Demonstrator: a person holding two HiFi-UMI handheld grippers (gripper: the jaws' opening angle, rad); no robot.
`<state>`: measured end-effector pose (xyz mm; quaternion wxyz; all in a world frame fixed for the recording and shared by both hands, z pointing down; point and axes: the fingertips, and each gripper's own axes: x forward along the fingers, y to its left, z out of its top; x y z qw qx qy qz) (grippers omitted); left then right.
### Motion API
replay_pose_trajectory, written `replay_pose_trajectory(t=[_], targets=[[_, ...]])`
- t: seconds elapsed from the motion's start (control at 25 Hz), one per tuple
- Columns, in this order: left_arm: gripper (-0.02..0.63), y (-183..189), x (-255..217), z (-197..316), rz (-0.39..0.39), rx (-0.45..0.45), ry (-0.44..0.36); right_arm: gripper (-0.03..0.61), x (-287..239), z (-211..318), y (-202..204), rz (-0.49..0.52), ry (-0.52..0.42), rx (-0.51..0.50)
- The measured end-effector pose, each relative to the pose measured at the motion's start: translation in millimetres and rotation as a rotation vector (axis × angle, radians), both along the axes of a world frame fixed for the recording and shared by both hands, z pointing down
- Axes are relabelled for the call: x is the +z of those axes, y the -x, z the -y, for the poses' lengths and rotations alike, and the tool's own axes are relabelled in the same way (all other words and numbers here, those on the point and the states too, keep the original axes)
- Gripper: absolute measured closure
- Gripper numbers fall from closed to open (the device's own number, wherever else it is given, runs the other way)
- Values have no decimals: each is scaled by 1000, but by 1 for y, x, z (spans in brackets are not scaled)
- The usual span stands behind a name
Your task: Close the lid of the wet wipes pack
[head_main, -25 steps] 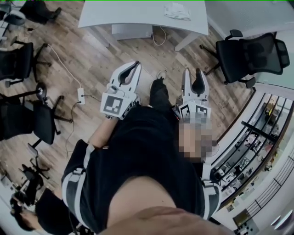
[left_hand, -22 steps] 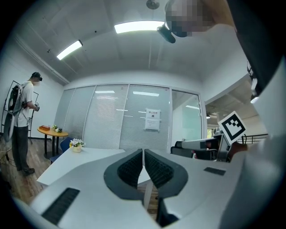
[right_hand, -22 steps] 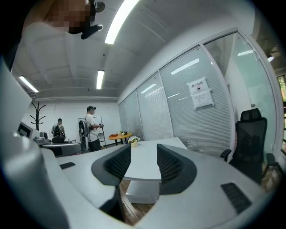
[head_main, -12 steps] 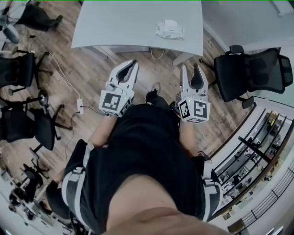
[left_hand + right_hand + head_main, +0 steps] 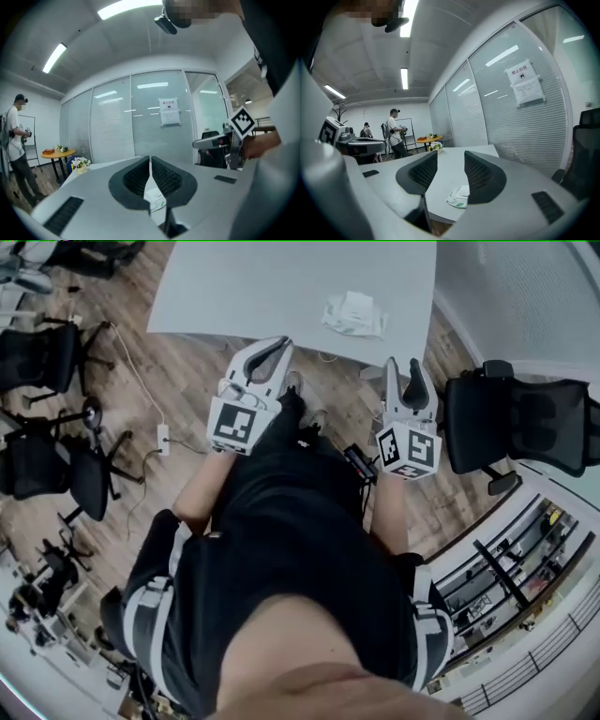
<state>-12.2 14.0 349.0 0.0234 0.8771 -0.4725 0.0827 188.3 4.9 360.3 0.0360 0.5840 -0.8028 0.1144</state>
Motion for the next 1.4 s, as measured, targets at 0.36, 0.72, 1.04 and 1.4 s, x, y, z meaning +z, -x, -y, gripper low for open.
replay_pose_trajectory(t=[0.36,0.72,1.04,1.4], targets=[[575,-16,82,108,227,183,113,382,11,81,1,-26,14,24],[442,-53,189,190,536,486,259,382,42,171,-7,-67,86,39],[416,-87,312,218,763,774,380,382,84,216,-10,-97,170,37],[415,-108,379,230,890,913,406,380,124,249,-9,-100,243,15]])
